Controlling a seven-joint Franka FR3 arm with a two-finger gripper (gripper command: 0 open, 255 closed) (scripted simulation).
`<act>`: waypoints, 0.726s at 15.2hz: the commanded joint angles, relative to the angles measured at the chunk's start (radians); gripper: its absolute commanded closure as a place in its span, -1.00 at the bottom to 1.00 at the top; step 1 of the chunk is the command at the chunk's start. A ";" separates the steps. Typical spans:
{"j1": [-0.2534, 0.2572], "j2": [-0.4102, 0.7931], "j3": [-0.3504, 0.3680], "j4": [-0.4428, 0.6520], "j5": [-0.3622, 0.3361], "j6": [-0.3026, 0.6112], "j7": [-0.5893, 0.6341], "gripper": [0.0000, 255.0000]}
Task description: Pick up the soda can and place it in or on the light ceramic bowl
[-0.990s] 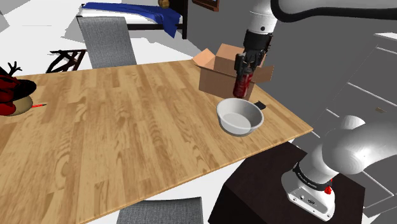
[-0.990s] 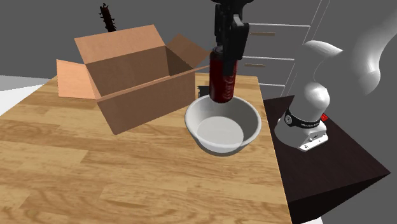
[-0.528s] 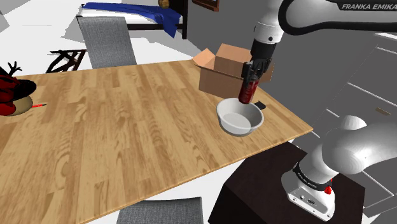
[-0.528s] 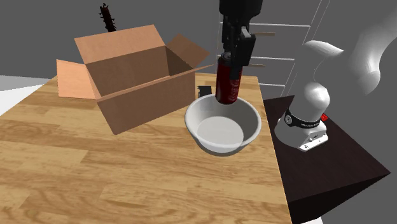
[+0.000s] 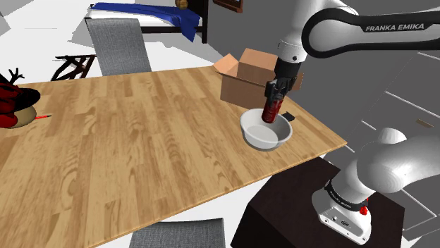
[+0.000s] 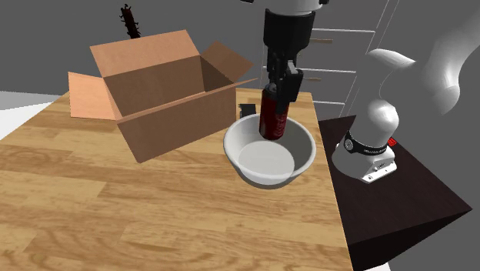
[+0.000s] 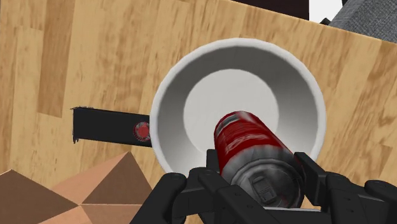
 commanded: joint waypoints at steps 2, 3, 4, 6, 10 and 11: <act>0.001 0.003 0.003 -0.038 0.002 0.042 0.001 1.00; 0.001 0.004 0.003 -0.050 0.002 0.056 0.001 1.00; 0.001 0.006 0.004 -0.063 0.003 0.070 0.001 1.00; 0.002 0.007 0.004 -0.069 0.003 0.077 0.001 1.00; 0.002 0.007 0.004 -0.069 0.003 0.077 0.001 1.00; 0.002 0.007 0.004 -0.069 0.003 0.077 0.001 1.00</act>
